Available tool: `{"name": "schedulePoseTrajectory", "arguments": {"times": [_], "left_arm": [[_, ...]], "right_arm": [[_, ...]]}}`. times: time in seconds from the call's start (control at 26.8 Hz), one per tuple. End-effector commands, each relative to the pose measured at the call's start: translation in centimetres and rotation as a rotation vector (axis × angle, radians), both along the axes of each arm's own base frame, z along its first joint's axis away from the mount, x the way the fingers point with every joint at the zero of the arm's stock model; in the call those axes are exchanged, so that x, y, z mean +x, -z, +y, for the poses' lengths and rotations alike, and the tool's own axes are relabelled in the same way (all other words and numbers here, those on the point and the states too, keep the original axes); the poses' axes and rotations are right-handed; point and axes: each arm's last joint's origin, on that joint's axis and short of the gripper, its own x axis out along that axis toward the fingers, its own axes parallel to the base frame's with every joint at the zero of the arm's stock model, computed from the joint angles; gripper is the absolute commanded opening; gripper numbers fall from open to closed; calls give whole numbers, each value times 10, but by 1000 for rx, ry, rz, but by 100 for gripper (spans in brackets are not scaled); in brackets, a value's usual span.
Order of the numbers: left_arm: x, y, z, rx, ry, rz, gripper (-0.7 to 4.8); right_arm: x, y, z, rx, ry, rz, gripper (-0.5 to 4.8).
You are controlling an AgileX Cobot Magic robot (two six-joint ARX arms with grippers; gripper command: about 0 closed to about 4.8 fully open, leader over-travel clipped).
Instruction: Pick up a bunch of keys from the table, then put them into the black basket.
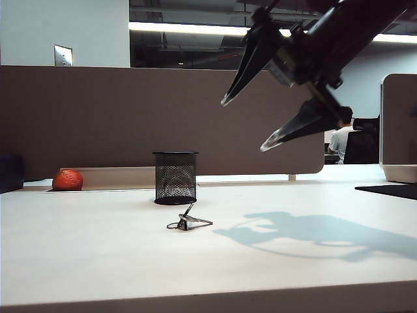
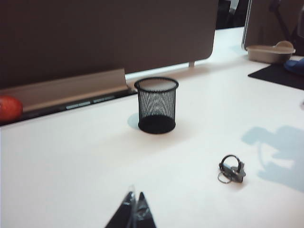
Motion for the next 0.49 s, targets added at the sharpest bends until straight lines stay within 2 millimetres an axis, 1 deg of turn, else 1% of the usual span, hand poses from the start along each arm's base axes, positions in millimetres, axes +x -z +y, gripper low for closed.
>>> {"name": "schedulePoseTrajectory", "arguments": {"times": [0.04,0.22,0.49], "left_arm": [[0,0,0,-3,3,14,-6],[-1,3,0,-3,3,48,-6],[-1,8,0,-3,4,98,-6]], "right_arm": [[15,1,10,33,-9,-17,442],[36,12,25,40,-36,25,441],[48,22,43,34,-56,62,441]]}}
